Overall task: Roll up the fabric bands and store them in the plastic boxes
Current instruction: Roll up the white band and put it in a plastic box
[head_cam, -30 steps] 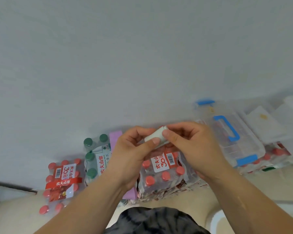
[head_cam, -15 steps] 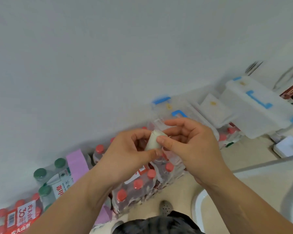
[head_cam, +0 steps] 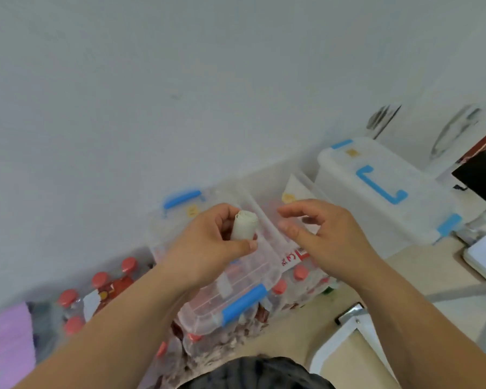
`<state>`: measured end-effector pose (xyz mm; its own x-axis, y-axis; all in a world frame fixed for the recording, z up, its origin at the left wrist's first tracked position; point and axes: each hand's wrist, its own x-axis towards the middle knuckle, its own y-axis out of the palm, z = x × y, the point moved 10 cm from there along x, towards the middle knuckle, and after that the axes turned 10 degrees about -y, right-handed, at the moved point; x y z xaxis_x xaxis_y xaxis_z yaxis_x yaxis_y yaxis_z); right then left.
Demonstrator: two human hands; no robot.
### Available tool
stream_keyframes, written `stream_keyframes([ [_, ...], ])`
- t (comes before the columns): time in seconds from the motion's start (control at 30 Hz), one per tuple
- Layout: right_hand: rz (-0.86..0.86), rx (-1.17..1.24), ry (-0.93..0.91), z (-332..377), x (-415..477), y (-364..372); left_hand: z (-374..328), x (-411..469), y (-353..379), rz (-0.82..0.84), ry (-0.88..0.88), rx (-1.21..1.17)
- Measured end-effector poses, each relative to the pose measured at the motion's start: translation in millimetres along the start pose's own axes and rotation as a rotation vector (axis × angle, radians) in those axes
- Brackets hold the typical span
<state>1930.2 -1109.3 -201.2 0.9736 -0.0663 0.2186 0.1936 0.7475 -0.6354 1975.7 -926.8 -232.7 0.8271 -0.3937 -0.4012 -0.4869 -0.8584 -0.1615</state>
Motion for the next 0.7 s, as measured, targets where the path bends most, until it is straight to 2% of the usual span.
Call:
stream_keyframes([
  [0.1,0.189,-0.273,-0.053,-42.4,10.3,-4.6,-6.3,18.7,17.0,-0.076,-0.011,0.104],
  [0.23,0.330,-0.335,-0.187,-54.9,18.8,5.6,-7.8,36.3,31.9,-0.155,0.014,0.353],
  [0.33,0.374,-0.417,-0.280,-56.6,22.2,20.6,-4.3,46.2,39.7,-0.167,0.019,0.550],
  [0.43,0.386,-0.452,-0.366,-57.3,18.6,33.0,-2.8,51.0,53.4,-0.106,0.049,0.741],
  [0.7,0.446,-0.489,-0.387,-69.7,24.2,41.1,-8.1,64.7,58.7,-0.119,0.062,0.894],
])
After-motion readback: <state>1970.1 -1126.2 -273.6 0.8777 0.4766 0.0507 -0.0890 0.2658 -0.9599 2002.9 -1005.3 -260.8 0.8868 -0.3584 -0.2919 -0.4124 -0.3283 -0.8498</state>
